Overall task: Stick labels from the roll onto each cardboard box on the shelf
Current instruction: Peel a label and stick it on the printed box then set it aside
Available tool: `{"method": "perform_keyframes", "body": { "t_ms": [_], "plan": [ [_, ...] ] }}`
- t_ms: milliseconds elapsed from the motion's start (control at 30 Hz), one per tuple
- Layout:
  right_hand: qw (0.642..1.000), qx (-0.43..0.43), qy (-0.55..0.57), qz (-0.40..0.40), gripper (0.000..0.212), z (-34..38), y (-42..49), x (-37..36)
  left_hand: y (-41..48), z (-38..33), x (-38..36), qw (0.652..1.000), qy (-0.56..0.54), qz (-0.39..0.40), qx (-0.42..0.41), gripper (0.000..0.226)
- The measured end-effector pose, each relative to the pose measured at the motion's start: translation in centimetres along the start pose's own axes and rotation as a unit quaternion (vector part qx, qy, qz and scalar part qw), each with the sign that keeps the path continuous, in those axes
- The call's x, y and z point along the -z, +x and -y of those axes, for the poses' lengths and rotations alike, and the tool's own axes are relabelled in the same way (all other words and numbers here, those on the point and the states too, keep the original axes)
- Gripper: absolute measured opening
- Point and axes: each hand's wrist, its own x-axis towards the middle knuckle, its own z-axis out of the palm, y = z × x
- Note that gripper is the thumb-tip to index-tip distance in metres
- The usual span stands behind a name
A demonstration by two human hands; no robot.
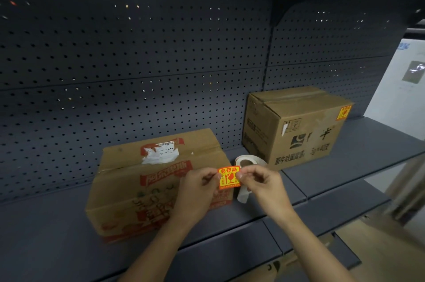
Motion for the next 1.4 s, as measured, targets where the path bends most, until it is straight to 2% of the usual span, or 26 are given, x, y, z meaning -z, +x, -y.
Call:
{"method": "perform_keyframes", "body": {
  "t_ms": [300,400,467,567,633,733,800,1400],
  "plan": [
    [0.998,0.014,-0.054,0.031,0.029,-1.8,-0.5,0.2,-1.1,-0.7,0.1,0.990,0.132,0.004,-0.048,0.018],
    [0.997,0.015,-0.068,0.039,0.030,-2.1,-0.4,0.5,-1.1,-0.8,0.4,0.990,0.128,-0.027,-0.049,0.012],
    [0.997,0.007,-0.067,0.043,0.029,-2.3,-0.3,0.9,-1.0,-0.6,0.7,0.988,0.137,-0.048,-0.055,0.019],
    [0.996,-0.002,-0.067,0.060,0.026,-2.4,0.0,0.9,-0.9,0.1,1.0,0.973,0.192,-0.050,-0.118,0.018],
    [0.996,-0.007,-0.063,0.068,0.025,-2.4,0.2,0.6,-0.6,0.6,1.0,0.955,0.250,-0.047,-0.154,0.027],
    [0.995,-0.009,-0.064,0.075,0.022,-2.7,0.4,0.2,0.0,1.4,0.8,0.925,0.355,-0.005,-0.137,0.061],
    [0.995,-0.010,-0.061,0.076,0.021,-3.0,0.6,0.2,0.2,1.8,0.5,0.906,0.404,0.023,-0.125,0.072],
    [0.994,-0.022,-0.067,0.083,0.015,-4.0,1.3,-0.4,1.1,3.6,-0.4,0.902,0.404,-0.059,-0.140,0.042]
  ]
}}
